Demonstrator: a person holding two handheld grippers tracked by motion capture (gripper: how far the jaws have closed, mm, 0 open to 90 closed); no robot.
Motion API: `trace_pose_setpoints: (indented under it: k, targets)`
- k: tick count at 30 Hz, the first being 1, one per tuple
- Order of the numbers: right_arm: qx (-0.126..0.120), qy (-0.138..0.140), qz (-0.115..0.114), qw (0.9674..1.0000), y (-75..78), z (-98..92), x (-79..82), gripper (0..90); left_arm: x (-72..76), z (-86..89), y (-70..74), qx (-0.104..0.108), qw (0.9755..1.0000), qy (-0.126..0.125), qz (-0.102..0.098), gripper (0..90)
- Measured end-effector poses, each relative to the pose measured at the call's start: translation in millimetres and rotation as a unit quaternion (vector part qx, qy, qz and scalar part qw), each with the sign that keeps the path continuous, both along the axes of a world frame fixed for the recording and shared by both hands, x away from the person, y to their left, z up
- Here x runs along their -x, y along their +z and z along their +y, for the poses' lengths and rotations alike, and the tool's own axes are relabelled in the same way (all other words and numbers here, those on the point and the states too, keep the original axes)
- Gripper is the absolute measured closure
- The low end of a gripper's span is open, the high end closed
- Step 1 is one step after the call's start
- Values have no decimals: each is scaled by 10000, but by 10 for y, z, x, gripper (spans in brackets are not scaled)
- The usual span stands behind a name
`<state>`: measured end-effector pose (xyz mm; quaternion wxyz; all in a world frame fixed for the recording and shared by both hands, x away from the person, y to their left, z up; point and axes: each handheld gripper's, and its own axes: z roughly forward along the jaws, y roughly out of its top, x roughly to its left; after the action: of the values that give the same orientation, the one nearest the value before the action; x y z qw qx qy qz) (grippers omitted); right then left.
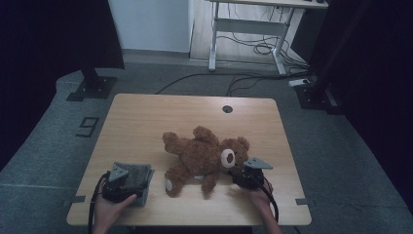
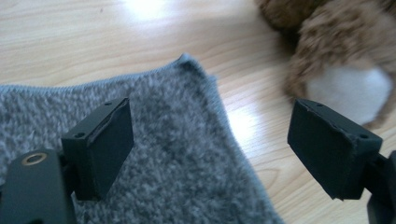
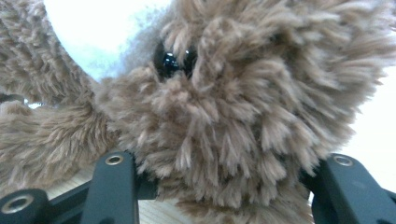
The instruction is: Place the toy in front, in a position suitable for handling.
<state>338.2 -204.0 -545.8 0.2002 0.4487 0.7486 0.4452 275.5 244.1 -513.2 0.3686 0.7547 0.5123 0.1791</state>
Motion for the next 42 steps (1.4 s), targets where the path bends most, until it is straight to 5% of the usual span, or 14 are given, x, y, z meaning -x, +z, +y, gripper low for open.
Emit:
trace_pose_setpoints:
  k: [13, 20, 25, 42]
  targets:
    - [9, 14, 24, 10000, 1, -5, -1, 442, -84, -60, -240, -309, 9992, 115, 237, 148]
    - [16, 33, 43, 10000, 1, -12, -4, 439, -78, -184, -314, -824, 9964, 167, 143, 149]
    - [22, 34, 50, 10000, 2, -14, -3, 438, -71, -180, -319, -782, 9966, 226, 115, 156]
    - [12, 23, 63, 10000, 2, -17, -6, 434, -26, -88, -305, -1074, 9933, 342, -261, 657]
